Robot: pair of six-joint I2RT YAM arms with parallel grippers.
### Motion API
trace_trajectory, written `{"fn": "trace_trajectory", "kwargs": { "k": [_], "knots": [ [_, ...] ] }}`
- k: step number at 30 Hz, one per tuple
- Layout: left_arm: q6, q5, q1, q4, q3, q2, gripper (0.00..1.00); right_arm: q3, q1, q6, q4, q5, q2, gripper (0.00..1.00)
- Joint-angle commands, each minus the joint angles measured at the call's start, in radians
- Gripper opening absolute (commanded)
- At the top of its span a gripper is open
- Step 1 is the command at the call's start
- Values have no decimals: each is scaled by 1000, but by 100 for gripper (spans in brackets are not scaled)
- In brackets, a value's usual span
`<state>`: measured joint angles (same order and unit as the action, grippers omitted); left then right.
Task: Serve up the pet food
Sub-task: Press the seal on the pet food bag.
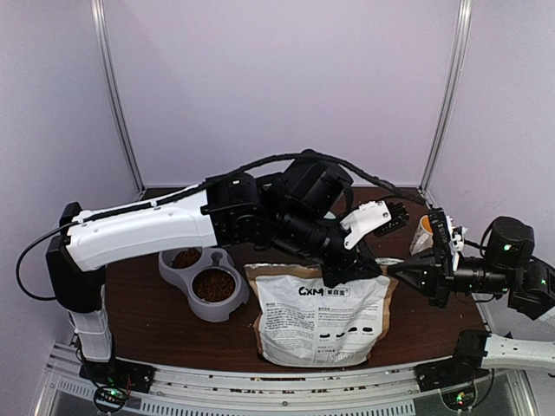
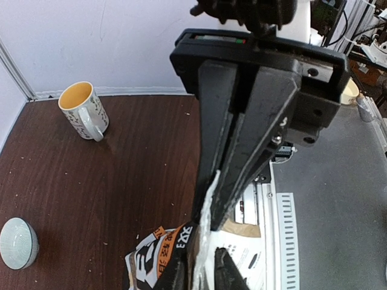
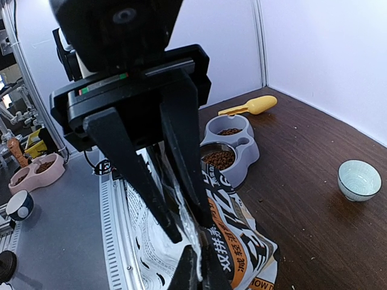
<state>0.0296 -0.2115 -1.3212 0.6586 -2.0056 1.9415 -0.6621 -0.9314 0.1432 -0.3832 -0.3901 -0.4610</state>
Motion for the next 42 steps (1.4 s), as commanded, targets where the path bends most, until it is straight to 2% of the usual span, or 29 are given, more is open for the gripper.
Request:
{"fn": "trace_trajectory", "kwargs": {
  "k": [1, 6, 12, 15, 23, 26, 28, 32, 34, 40, 42],
  "knots": [
    [-9, -26, -1, -48, -46, 19, 19, -4, 2, 8, 32, -9, -3, 0],
    [-13, -37, -1, -50, -68, 37, 19, -5, 2, 10, 29, -13, -3, 0],
    [-17, -44, -1, -49, -70, 48, 9, -4, 1, 10, 23, -10, 3, 0],
    [-16, -52, 0, -40, -69, 53, 0, -4, 1, 10, 24, -7, 5, 0],
    [-37, -3, -3, -1, -68, 39, 0, -6, 2, 10, 20, 1, 8, 0],
    [-57, 31, -1, 30, -65, 28, 12, -7, 1, 10, 16, 7, 14, 0],
    [-66, 53, -1, 51, -59, 19, 14, -6, 2, 10, 14, 12, 20, 0],
    [-72, 84, 2, 56, -19, -12, 10, -5, 1, 11, 12, 17, 23, 0],
    [-71, 98, 3, 54, 2, -26, 0, -3, 2, 12, 12, 17, 23, 0],
    [-70, 115, 7, 36, 44, -55, 0, -4, 1, 13, 20, 17, 17, 0],
    [-65, 124, 9, 37, 54, -63, 11, -7, 2, 13, 20, 18, 16, 0]
  ]
}}
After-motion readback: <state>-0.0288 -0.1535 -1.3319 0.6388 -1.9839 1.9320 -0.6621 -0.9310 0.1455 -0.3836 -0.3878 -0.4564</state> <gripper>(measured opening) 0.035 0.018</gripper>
